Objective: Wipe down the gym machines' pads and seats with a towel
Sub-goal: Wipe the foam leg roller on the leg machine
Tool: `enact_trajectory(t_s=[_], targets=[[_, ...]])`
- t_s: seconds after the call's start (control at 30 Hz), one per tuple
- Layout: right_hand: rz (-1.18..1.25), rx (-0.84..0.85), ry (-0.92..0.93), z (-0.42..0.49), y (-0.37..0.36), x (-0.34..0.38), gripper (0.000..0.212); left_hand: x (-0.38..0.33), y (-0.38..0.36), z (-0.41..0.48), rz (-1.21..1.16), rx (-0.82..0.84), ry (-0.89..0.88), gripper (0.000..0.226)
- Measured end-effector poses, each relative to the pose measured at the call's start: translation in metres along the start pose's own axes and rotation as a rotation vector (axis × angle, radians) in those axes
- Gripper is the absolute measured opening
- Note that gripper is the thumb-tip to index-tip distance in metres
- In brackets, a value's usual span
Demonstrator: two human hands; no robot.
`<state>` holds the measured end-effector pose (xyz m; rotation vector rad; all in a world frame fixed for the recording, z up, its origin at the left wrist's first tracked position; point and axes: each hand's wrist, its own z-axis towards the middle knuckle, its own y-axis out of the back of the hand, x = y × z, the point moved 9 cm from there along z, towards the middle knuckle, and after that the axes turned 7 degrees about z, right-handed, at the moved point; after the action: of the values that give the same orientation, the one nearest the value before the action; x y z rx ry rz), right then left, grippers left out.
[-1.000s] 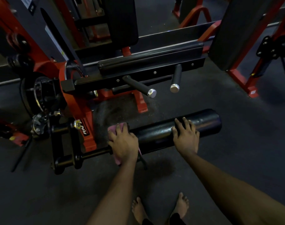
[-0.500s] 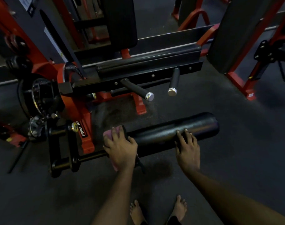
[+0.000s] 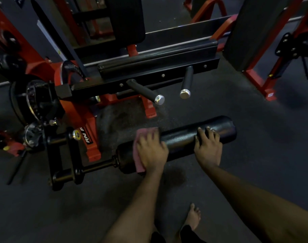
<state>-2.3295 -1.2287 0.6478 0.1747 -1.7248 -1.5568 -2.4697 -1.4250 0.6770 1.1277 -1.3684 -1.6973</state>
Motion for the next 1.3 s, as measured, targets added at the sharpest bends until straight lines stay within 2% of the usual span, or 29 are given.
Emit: enact_trajectory(t_s=[0.1,0.2,0.3,0.37,0.47,0.6,0.7,0.77,0.83,0.87,0.97,1.07,1.17,1.3], targets=[[-0.007,0.012,0.017,0.001,0.005,-0.001,0.044,-0.029,-0.003,-0.001,0.009,0.033,-0.191,0.063],[0.004,0.022,0.060,0.001,0.010,-0.003,0.044,0.010,0.000,-0.002,0.069,0.043,-0.269,0.065],[0.017,0.016,0.057,0.000,0.011,-0.004,0.044,0.079,0.014,-0.005,0.069,-0.055,-0.013,0.062],[0.040,0.009,0.035,0.000,0.009,-0.004,0.043,0.088,0.009,-0.008,0.073,-0.042,0.111,0.060],[0.085,0.007,0.011,0.001,0.010,-0.005,0.042,0.047,0.002,0.000,0.116,0.013,0.177,0.056],[0.098,0.012,0.027,0.006,0.013,-0.010,0.041,-0.059,-0.017,0.002,0.006,0.076,-0.049,0.053],[0.078,-0.001,0.091,0.011,0.022,-0.010,0.036,-0.082,-0.018,0.007,-0.068,0.103,-0.135,0.052],[0.085,-0.020,0.097,0.017,0.029,-0.007,0.032,-0.061,-0.009,0.011,-0.226,0.074,-0.160,0.057],[0.100,-0.071,0.013,0.020,0.033,0.004,0.029,-0.017,-0.001,0.011,-0.419,0.066,-0.046,0.052],[0.104,-0.100,-0.013,0.017,0.032,0.020,0.028,0.010,0.003,0.010,-0.428,0.032,0.033,0.046],[0.154,-0.113,0.088,-0.006,0.021,0.098,0.035,0.070,0.013,0.005,-0.252,-0.082,0.169,0.034],[0.112,0.060,0.155,-0.033,-0.022,0.163,0.054,0.092,0.003,-0.001,-0.146,-0.068,0.134,0.030],[0.001,0.177,0.136,-0.041,-0.059,0.167,0.059,0.095,-0.001,-0.006,-0.092,-0.076,0.044,0.037],[-0.035,0.156,0.151,-0.027,-0.051,0.144,0.051,0.095,-0.004,-0.009,-0.007,-0.070,0.017,0.041]])
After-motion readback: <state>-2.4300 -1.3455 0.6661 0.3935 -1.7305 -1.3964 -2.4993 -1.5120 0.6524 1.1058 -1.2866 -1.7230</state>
